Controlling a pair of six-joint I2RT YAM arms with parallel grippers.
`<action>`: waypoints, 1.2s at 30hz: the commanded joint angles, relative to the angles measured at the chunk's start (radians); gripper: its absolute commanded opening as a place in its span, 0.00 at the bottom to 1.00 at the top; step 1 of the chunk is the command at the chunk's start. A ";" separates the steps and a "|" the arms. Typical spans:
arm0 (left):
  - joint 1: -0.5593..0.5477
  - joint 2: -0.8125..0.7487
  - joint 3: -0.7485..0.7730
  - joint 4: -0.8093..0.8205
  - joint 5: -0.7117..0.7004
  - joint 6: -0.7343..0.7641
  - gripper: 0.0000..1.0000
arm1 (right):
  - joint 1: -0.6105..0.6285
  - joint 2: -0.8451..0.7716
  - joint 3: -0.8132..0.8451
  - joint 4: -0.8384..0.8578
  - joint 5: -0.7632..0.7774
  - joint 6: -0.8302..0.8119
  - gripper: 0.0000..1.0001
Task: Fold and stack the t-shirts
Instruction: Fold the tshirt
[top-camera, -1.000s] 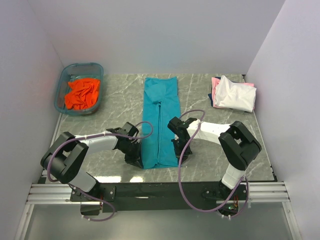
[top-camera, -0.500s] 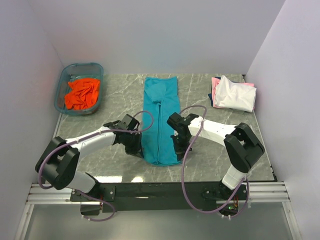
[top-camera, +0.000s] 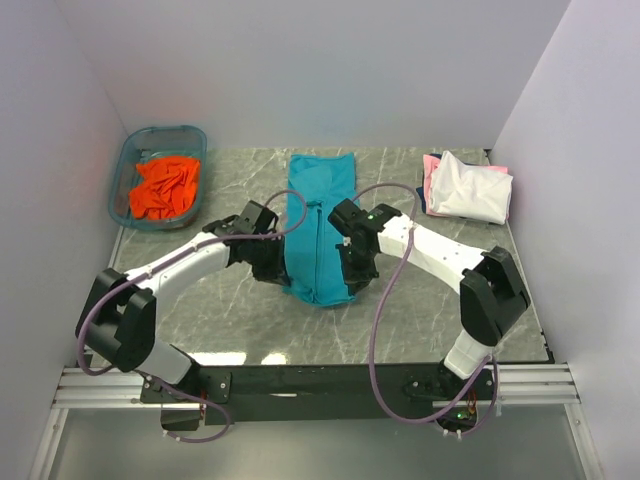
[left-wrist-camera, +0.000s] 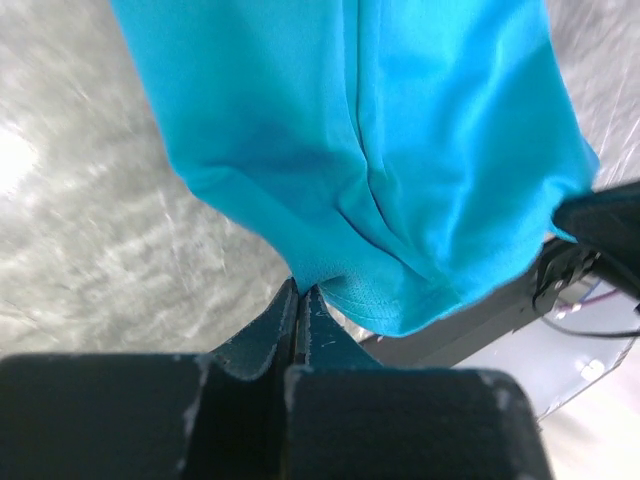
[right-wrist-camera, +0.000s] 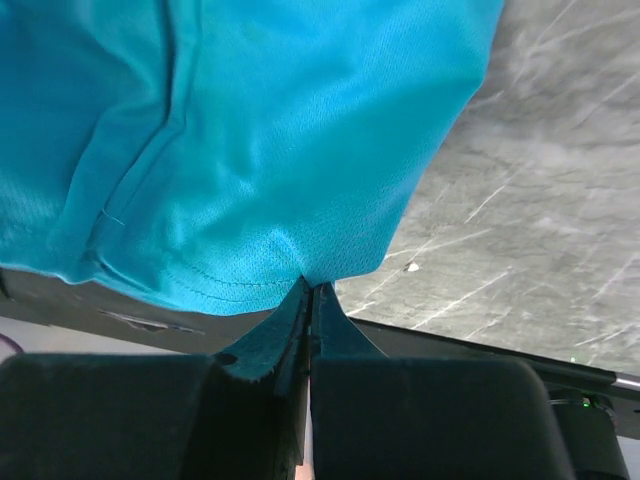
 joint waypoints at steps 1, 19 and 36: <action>0.037 0.022 0.069 -0.014 -0.017 0.042 0.00 | -0.025 -0.012 0.079 -0.050 0.064 0.002 0.00; 0.197 0.319 0.396 0.063 0.086 0.080 0.00 | -0.203 0.290 0.485 -0.112 0.053 -0.134 0.00; 0.287 0.672 0.784 0.056 0.194 0.102 0.00 | -0.342 0.626 0.919 -0.157 -0.029 -0.214 0.00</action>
